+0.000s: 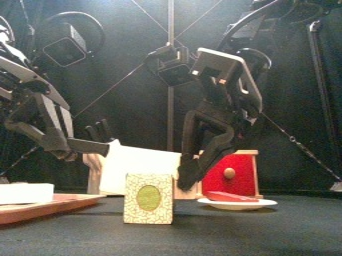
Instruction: Cut sushi roll
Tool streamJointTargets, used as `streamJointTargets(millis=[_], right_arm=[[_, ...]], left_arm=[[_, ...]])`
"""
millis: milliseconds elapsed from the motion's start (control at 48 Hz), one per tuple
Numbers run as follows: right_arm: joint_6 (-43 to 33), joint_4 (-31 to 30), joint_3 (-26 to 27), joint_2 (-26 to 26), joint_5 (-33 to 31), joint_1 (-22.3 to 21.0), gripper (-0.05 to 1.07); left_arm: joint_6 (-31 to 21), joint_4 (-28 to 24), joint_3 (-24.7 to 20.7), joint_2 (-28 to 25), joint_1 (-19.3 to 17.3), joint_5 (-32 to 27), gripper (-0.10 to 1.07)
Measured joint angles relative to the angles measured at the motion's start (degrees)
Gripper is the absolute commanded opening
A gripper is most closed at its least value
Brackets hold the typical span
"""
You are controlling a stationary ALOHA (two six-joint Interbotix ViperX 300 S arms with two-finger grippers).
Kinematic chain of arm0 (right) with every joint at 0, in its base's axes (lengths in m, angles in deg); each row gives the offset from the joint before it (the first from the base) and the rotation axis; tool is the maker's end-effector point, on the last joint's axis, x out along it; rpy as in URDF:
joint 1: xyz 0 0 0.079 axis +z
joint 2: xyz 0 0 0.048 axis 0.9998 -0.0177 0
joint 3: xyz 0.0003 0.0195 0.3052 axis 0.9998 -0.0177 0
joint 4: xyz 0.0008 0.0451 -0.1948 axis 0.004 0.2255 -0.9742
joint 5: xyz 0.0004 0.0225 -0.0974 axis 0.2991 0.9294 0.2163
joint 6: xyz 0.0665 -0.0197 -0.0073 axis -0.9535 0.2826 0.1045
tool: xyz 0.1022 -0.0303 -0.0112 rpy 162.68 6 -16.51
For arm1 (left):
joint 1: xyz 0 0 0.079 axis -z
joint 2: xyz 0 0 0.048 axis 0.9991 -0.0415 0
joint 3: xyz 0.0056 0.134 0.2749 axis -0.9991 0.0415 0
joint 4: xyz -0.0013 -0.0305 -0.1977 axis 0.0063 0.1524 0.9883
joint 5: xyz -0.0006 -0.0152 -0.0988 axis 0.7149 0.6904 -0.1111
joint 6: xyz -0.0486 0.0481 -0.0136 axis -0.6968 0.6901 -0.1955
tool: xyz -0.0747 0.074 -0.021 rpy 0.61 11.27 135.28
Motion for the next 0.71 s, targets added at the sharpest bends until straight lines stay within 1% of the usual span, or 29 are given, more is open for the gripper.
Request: streamJointTargets(millis=[333,708], right_arm=[[0.00,0.88,-0.09,-0.97,0.00,-0.18,0.27],[0.09,1.41,-0.09,-1.14,0.18,-0.79,0.27]], left_arm=[[0.00,0.09,-1.05,-2.29,-0.35,-0.44,0.43],[0.00,0.09,-1.14,-2.64,-0.70,-1.23,0.43]])
